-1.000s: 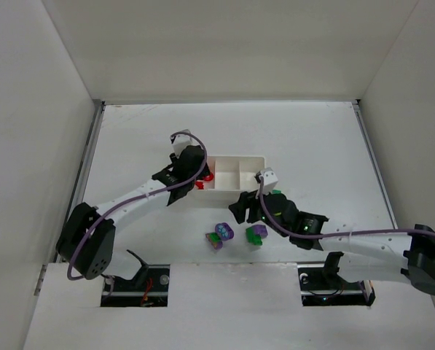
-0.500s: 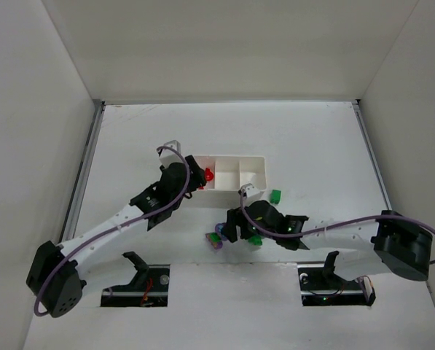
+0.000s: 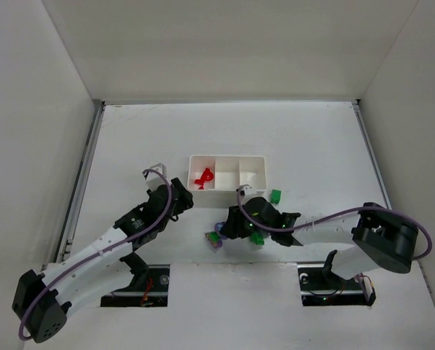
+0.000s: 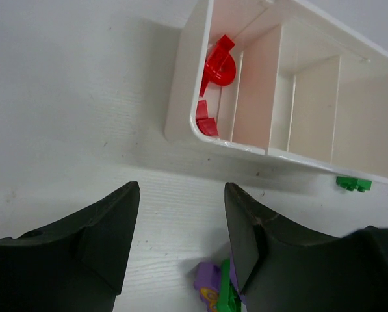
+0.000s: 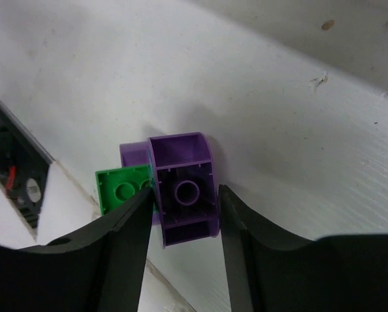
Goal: Sort the legos into containers by color
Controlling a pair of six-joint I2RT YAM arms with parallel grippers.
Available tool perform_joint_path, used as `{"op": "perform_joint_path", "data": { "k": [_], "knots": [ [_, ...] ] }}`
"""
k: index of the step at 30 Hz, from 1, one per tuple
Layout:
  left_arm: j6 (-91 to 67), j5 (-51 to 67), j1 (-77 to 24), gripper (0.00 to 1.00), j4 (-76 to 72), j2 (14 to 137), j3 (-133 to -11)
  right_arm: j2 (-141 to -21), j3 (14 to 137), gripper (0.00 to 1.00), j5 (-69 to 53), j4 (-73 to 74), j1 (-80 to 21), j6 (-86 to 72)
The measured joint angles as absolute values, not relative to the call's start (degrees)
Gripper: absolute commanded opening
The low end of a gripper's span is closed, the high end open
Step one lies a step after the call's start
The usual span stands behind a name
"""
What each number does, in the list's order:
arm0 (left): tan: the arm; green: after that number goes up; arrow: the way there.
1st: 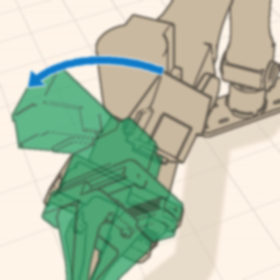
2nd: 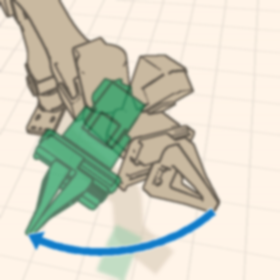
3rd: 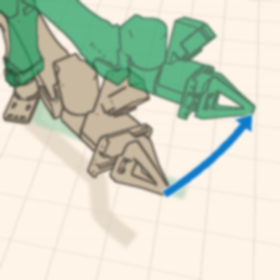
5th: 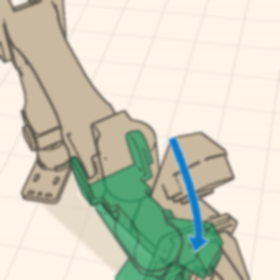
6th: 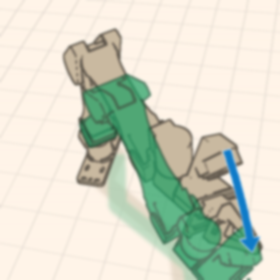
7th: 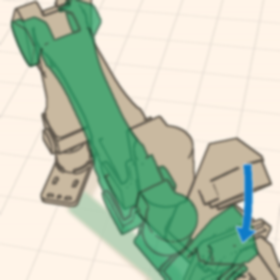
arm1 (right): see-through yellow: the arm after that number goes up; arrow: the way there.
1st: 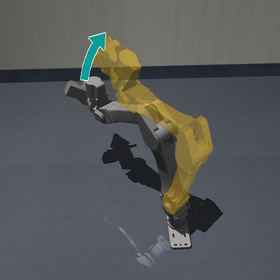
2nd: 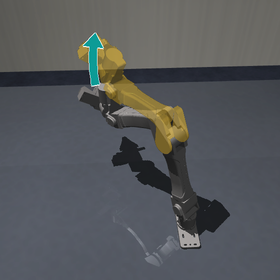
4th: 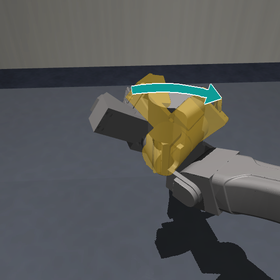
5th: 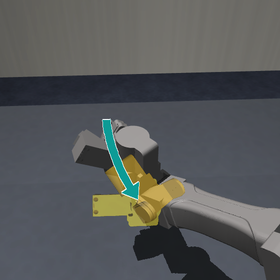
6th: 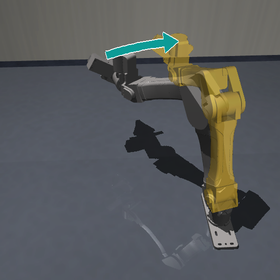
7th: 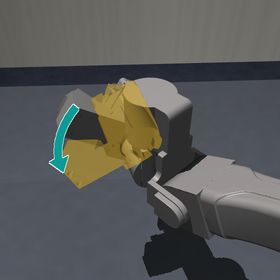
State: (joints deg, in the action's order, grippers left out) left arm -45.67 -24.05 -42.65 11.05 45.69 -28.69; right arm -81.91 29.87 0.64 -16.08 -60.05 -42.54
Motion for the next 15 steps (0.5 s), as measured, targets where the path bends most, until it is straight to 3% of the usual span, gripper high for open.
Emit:
{"op": "perform_joint_path", "data": {
  "k": [5, 15],
  "knots": [
    [-47.44, -23.99, -43.57, 0.53, 12.03, 43.72, -26.85, -81.89, 29.34, 0.32, -1.34, -18.65, -58.7, -44.31],
    [-49.25, -24.03, -45.08, 0.57, 9.43, 36.93, -25.82, -77.56, 30.2, 0.3, -3.27, -20.43, -55.16, -46.09]
  ]
}}
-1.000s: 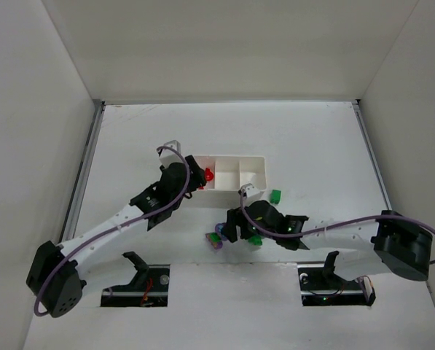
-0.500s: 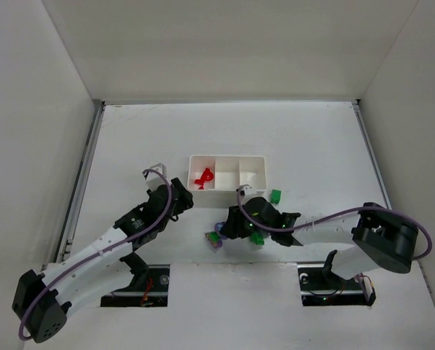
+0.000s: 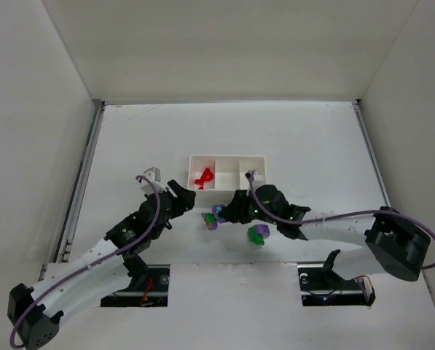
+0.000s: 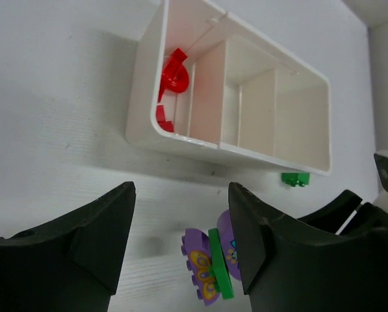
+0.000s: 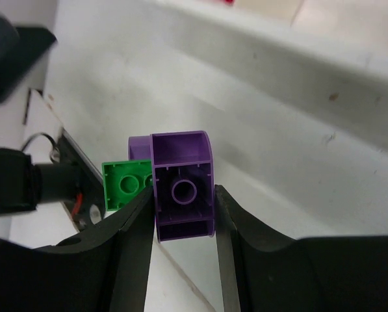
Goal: Sort the legos into containers by color
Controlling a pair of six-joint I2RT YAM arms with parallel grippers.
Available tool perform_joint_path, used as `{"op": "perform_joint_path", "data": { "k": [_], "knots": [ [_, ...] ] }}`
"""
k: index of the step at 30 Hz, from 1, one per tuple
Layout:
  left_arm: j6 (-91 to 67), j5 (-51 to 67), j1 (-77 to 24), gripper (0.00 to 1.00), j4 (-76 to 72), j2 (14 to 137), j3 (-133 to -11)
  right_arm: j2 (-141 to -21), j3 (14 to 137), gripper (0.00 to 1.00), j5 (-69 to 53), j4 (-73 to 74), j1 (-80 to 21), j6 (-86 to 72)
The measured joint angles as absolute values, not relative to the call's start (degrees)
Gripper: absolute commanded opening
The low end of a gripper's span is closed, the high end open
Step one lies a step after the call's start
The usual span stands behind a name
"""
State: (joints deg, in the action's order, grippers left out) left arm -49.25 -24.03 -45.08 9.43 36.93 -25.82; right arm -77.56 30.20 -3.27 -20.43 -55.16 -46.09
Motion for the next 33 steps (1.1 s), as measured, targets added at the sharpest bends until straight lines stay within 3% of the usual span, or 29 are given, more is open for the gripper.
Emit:
{"op": "perform_joint_path", "data": {
  "k": [9, 18, 33],
  "knots": [
    [-49.41, -26.06, -54.87, 0.69, 0.62, 42.85, -24.77, -76.58, 35.48, 0.3, -2.7, -21.15, -48.6, -45.76],
    [-47.59, -30.46, -58.96, 0.68, -2.26, 50.37, -26.5, -76.58, 37.87, 0.31, -0.32, -20.6, -48.49, -43.72],
    [-47.62, -31.57, -58.76, 0.59, -12.29, 51.55, -25.5, -76.58, 37.87, 0.31, 0.38, -20.1, -48.82, -43.53]
  ]
}}
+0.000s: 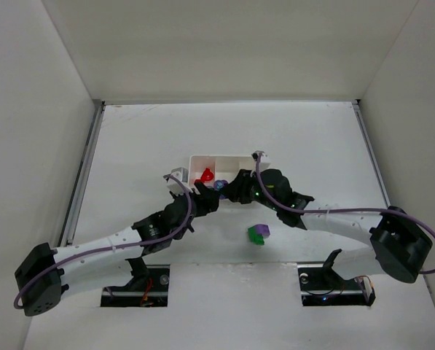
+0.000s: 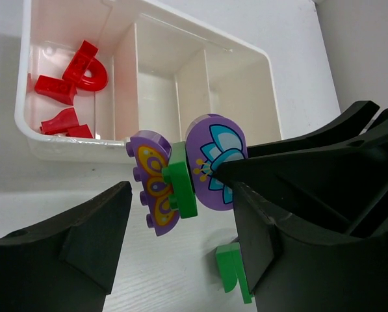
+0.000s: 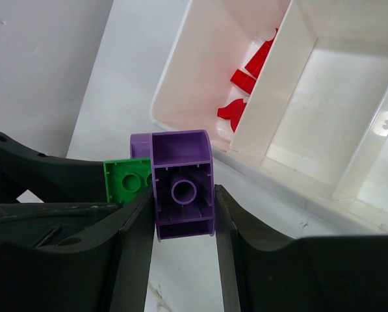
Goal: Sort the legos into containers by color
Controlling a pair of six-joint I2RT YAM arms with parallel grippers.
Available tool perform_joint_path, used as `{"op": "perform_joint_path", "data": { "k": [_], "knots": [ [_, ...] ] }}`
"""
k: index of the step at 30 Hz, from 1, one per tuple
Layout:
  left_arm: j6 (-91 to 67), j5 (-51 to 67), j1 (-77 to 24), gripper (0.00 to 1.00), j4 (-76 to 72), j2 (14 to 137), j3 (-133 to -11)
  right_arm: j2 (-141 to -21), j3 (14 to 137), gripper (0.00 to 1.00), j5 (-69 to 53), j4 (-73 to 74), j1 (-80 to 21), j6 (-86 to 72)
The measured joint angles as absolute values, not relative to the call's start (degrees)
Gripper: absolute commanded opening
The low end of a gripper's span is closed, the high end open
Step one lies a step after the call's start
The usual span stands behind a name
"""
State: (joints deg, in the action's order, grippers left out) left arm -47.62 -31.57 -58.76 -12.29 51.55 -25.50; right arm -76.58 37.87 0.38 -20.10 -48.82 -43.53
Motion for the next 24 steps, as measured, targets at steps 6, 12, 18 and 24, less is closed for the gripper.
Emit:
{"op": "perform_joint_path", "data": {
  "k": [6, 12, 18, 24],
  "knots": [
    [-48.05, -31.62, -58.17, 0.56, -12.64, 53.1, -25.5, -75.37, 37.78, 0.31, 0.49, -19.92, -48.82, -43.53],
    [-49.1, -31.66, -56.64, 0.49, -13.91, 53.47, -25.5, -73.84, 37.78, 0.32, 1.08, -19.9, -48.82, -43.46],
    [-49.82, -31.16, -56.34, 0.29, -16.19, 54.72, -25.5, -73.84, 37.67, 0.32, 1.28, -19.75, -48.84, -43.55],
    [-49.8, -31.11, -56.14, 0.18, -16.93, 55.09, -25.5, -73.84, 37.65, 0.32, 1.34, -19.92, -48.82, -43.75]
  ]
}}
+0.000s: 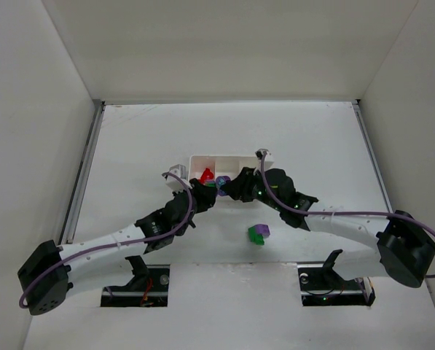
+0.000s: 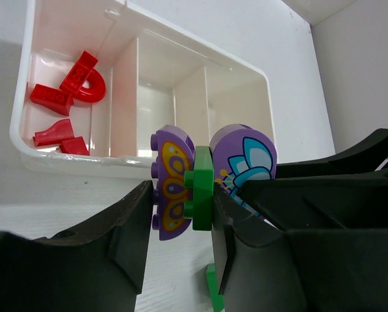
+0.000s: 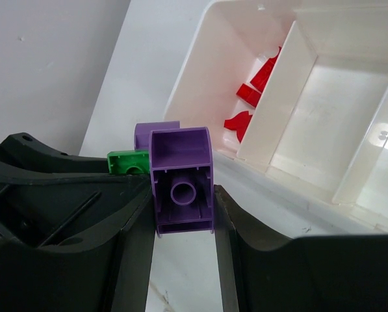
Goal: Sort the legos into containers by color
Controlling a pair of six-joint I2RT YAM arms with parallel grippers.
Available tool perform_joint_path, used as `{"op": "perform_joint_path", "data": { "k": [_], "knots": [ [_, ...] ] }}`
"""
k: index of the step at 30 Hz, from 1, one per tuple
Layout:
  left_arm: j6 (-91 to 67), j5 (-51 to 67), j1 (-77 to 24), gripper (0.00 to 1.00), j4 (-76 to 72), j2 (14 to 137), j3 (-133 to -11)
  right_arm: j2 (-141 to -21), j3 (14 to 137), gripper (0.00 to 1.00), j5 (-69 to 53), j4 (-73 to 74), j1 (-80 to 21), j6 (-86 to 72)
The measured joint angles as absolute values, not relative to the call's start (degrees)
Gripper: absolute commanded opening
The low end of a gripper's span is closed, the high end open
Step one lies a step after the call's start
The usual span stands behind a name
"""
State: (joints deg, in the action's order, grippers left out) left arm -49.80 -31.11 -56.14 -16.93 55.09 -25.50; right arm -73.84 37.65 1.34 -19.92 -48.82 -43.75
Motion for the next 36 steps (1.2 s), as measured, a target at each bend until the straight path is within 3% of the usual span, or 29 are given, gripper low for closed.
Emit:
{"op": "perform_joint_path", "data": {
  "k": [18, 27, 29, 33, 36],
  "knots": [
    [-48.93, -32.95, -55.13, 0.13, -10.68, 44.29, -23.55, -64.53, 37.04, 0.32, -0.19, -18.65, -42.39, -42.76],
    [-48.56, -32.38, -55.96, 0.15, -8.91, 43.31, -23.64, -77.23, 41.17, 0.34, 4.34, -16.53, -41.98, -38.52],
    [-48.56, -31.77, -56.31, 0.15, -8.88, 43.7, -23.7, -79.09, 42.46, 0.39, 5.26, -15.9, -41.98, -37.85],
    [-48.58, -30.3, -56.51, 0.15, -8.91, 43.83, -23.79, -81.8, 45.43, 0.66, 6.44, -15.75, -41.98, -37.08],
    [-48.58, -28.32, -56.25, 0.16, -8.91, 43.83, -23.92, -82.21, 46.26, 0.71, 6.92, -15.81, -41.98, -36.23]
  ]
}}
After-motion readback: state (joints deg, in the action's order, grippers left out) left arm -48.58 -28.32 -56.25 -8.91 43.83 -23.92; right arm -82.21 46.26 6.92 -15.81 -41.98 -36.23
